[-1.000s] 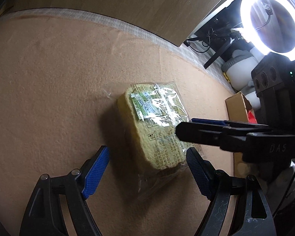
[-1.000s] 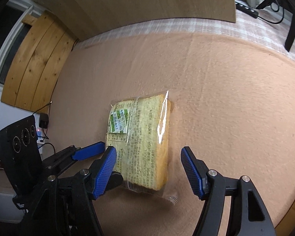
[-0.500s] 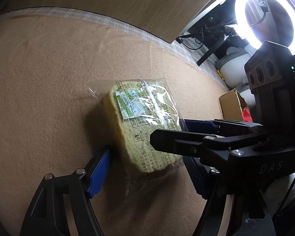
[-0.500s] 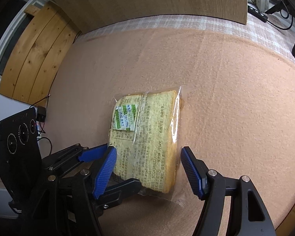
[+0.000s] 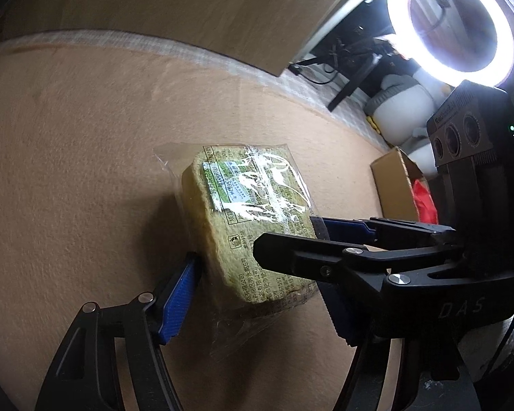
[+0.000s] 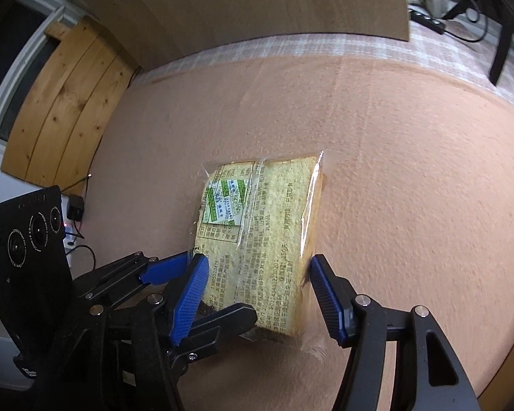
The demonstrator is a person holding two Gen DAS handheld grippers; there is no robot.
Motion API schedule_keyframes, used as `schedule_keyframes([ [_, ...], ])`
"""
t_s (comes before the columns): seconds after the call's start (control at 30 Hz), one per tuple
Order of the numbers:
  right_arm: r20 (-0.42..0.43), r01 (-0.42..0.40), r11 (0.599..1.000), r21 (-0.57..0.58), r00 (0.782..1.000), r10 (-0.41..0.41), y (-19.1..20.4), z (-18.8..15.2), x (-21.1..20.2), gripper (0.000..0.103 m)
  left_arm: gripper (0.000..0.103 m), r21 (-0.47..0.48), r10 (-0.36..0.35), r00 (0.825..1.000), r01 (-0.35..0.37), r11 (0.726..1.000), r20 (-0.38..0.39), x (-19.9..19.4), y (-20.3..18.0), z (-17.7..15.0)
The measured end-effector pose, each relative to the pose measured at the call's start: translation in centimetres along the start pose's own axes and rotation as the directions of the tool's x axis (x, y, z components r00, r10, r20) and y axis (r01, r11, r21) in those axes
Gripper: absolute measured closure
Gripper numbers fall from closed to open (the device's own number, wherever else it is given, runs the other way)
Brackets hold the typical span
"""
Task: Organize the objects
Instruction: 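Close the left tool on the bread loaf and lift it, then carry the bread loaf with the left tool into the box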
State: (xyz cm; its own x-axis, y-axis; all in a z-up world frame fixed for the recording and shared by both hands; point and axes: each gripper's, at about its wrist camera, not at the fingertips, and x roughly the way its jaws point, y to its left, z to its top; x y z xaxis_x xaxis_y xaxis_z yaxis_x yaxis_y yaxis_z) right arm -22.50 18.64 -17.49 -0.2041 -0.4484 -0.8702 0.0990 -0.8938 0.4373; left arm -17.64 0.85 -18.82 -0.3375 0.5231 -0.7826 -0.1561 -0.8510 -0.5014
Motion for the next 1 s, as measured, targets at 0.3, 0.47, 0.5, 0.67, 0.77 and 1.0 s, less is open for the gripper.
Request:
schedule_keyframes([
  [0.3, 0.112, 0.025, 0.998, 0.059, 0.993, -0.031, -1.7, -2.7, -5.0, 0.045, 0.031, 0.116, -0.031, 0.999, 0.030, 0.993, 0.010, -1.1, -6.0, -0.6],
  [0.47, 0.193, 0.023, 0.992, 0.127, 0.980, -0.047, -4.1, -4.8, -9.1, 0.045, 0.031, 0.186, -0.072, 0.997, 0.071, 0.980, -0.002, -0.9, -10.3, -1.0],
  [0.5, 0.204, 0.025, 0.990, 0.136, 0.978, -0.053, -4.3, -5.1, -9.6, 0.045, 0.031, 0.202, -0.079, 0.997, 0.078, 0.976, -0.007, -0.7, -11.2, -1.2],
  [0.67, 0.249, 0.045, 0.980, 0.194, 0.964, -0.093, -6.7, -7.4, -12.9, 0.045, 0.031, 0.264, -0.112, 0.993, 0.118, 0.957, -0.037, 0.4, -15.8, -2.1],
  [0.77, 0.271, 0.052, 0.973, 0.225, 0.956, -0.114, -8.4, -9.0, -14.9, 0.045, 0.031, 0.296, -0.131, 0.990, 0.142, 0.945, -0.056, 1.3, -18.3, -2.5],
  [1.0, 0.302, 0.083, 0.954, 0.288, 0.938, -0.173, -11.9, -12.1, -18.1, 0.045, 0.031, 0.371, -0.148, 0.983, 0.178, 0.911, -0.108, 3.6, -23.7, -3.6],
])
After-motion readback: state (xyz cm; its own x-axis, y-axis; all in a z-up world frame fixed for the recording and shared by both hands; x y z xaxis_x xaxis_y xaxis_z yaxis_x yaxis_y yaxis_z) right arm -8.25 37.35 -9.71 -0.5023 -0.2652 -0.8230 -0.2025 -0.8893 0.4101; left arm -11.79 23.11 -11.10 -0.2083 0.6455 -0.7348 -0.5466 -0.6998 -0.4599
